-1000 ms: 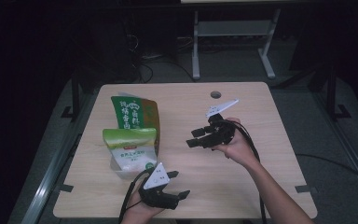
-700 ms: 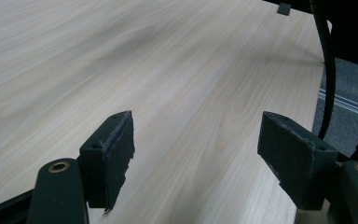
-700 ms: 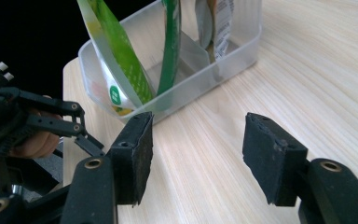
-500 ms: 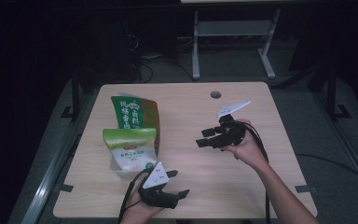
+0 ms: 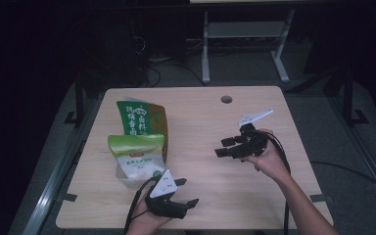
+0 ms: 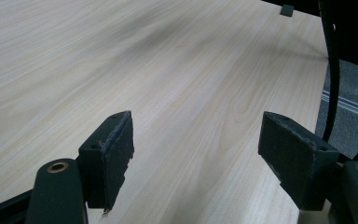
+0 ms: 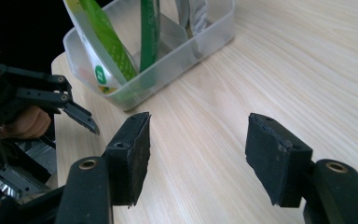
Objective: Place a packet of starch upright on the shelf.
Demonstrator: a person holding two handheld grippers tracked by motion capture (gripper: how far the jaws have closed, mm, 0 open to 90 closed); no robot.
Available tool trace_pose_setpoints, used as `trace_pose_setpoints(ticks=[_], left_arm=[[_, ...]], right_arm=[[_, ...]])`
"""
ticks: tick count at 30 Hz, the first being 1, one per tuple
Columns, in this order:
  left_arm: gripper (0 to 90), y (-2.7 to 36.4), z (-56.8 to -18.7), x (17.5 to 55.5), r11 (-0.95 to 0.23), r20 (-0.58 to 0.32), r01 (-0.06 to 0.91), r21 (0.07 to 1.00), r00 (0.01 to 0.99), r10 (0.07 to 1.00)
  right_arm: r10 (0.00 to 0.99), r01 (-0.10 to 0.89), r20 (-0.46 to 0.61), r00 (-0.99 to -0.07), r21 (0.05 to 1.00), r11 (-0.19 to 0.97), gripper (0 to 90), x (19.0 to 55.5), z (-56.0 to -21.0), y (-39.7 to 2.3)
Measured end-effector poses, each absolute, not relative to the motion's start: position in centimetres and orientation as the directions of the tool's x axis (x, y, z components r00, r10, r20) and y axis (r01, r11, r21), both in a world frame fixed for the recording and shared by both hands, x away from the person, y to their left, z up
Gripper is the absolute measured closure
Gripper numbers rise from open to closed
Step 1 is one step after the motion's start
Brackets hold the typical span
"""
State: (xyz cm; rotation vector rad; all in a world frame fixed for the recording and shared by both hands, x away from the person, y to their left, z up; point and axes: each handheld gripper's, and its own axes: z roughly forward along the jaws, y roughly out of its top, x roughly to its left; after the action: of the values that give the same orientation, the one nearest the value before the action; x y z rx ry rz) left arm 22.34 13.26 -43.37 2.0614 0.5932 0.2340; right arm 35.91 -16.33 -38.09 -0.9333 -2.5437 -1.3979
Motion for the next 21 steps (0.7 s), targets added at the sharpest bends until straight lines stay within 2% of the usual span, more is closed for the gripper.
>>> trace_pose_setpoints(ticks=[21], left_arm=[[25.6, 13.4, -43.3, 22.5, -0.425, -0.076, 0.327, 0.844, 0.858, 0.508]], right_arm=[[0.525, 0.593, 0.371, -0.766, 0.722, 0.356, 37.4, 34.7, -39.0, -20.1]])
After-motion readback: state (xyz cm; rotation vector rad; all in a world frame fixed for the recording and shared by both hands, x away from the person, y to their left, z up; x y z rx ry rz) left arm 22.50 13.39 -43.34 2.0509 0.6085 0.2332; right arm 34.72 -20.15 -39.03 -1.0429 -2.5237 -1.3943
